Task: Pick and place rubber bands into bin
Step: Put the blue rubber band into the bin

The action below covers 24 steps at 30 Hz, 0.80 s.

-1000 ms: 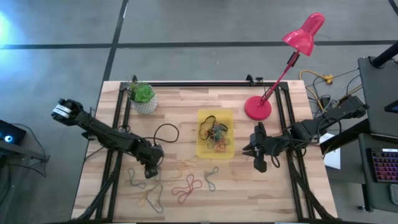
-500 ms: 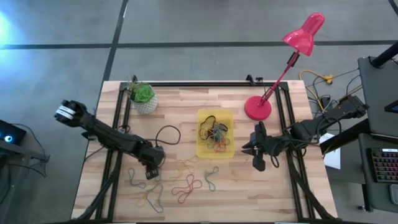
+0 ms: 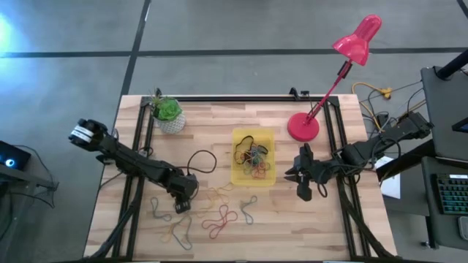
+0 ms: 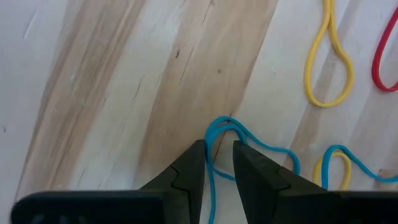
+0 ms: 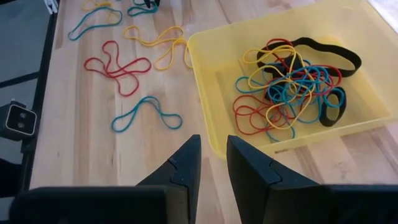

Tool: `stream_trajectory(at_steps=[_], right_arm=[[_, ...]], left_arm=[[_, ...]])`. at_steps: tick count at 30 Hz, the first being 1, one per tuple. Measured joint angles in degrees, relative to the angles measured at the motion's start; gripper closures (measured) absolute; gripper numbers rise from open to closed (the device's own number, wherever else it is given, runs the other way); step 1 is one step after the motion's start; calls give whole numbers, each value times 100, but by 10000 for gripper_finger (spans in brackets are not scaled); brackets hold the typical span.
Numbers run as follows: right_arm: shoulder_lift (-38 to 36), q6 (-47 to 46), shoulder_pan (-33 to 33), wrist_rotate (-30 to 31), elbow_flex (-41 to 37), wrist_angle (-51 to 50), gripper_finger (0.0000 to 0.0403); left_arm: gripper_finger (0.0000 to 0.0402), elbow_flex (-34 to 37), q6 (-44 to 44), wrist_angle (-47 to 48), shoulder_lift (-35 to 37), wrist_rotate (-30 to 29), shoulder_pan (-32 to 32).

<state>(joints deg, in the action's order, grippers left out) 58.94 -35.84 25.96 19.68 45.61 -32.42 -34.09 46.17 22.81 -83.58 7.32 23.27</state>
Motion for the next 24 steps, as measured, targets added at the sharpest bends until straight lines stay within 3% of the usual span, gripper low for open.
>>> stream_trajectory(at_steps=[8,24], right_arm=[[0,150,0,6,-14,-4,335],[0,151,-2,151,-18,8,335]], left_arm=[[397,-12,-6,-33,86,-55,2],[394,-8,-3,-127,704,-212,-2]])
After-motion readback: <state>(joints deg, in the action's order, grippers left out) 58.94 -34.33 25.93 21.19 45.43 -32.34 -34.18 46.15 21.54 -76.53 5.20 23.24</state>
